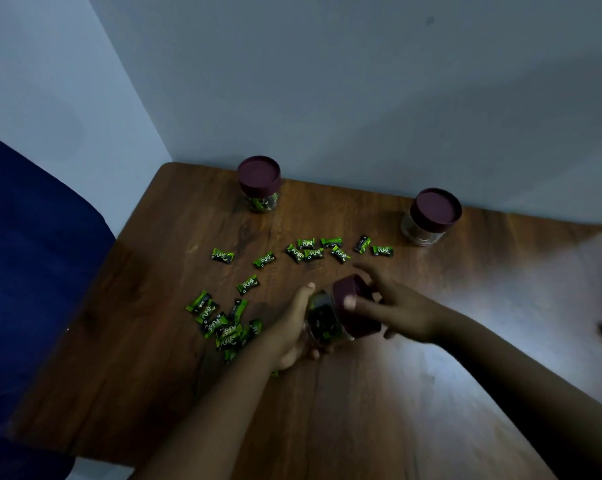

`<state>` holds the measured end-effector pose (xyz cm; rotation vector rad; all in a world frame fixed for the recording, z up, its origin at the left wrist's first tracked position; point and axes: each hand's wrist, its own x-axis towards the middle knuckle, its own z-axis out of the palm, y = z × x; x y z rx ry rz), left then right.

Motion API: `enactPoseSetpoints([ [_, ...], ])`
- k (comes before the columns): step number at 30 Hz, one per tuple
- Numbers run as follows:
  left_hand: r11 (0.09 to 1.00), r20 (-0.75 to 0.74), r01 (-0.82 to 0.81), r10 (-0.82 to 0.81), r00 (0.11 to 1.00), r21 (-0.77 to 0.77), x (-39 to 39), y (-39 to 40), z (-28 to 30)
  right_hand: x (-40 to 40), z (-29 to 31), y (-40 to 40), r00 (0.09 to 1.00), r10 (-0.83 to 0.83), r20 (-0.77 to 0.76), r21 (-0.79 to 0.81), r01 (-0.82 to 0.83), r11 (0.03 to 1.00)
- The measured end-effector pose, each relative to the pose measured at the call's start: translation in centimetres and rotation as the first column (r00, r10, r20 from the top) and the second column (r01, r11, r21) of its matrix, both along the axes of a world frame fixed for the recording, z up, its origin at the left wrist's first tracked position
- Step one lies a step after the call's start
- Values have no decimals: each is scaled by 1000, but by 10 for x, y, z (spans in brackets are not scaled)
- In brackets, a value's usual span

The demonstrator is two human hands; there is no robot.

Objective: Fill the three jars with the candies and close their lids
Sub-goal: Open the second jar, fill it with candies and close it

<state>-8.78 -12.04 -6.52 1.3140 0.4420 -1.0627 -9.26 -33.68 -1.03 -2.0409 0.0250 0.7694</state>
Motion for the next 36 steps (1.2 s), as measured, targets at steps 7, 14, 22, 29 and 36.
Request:
enactPoseSetpoints([
  [7,999,43,-33,33,999,1,7,-4,12,-19,-22,12,916,37,400,-12,-35,999],
  [14,977,135,-199,207,969,-72,-6,-1,4,-11,-12,22,890,121,439,-143,-64,988],
  [22,948,-188,236,-277,942,-213,20,29,9,-2,27,22,397,630,667,-516,-363,776],
  [29,937,-211,233,-291,933,-261,6,22,2,4,19,17,200,721,663,-581,-469,665],
  [36,887,233,-394,447,864,-242,-5,-14,0,11,-10,16,793,185,580,-85,-166,982],
])
